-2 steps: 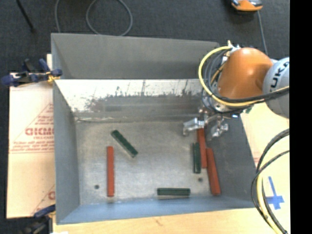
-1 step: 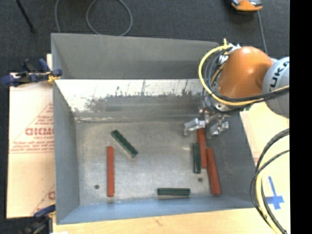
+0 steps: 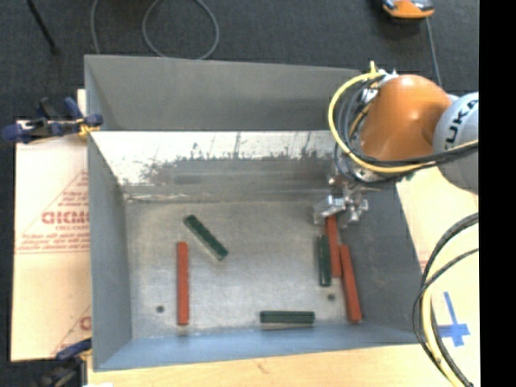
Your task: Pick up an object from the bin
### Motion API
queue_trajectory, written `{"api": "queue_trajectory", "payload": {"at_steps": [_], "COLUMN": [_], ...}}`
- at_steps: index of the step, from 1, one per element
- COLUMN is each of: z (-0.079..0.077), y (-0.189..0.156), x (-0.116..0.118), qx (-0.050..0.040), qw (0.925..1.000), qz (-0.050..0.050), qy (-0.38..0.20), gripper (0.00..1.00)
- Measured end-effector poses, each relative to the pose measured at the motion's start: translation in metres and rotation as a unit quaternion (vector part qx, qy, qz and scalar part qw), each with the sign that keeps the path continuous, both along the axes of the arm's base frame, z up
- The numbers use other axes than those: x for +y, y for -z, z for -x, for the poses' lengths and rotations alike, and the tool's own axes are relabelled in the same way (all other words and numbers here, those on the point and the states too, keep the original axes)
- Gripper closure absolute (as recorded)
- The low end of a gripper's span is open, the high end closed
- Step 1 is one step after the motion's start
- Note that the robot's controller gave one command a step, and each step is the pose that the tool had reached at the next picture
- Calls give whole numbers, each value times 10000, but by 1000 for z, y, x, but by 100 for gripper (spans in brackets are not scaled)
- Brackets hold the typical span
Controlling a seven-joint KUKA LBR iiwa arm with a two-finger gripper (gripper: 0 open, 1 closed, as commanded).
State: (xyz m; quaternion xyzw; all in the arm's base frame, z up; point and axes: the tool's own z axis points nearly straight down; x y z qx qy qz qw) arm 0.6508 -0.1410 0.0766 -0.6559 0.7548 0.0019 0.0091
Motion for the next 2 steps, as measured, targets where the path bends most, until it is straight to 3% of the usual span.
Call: {"api": "queue_trajectory", "payload": {"at_steps": [1,2], "z": [26,23], "y": [-184,-230], "x": [1,-16], "qx": [1,7], "qw": [9837,9850], "qz": [95,95], "qy": [-1798,-1721], "gripper": [100,100]}}
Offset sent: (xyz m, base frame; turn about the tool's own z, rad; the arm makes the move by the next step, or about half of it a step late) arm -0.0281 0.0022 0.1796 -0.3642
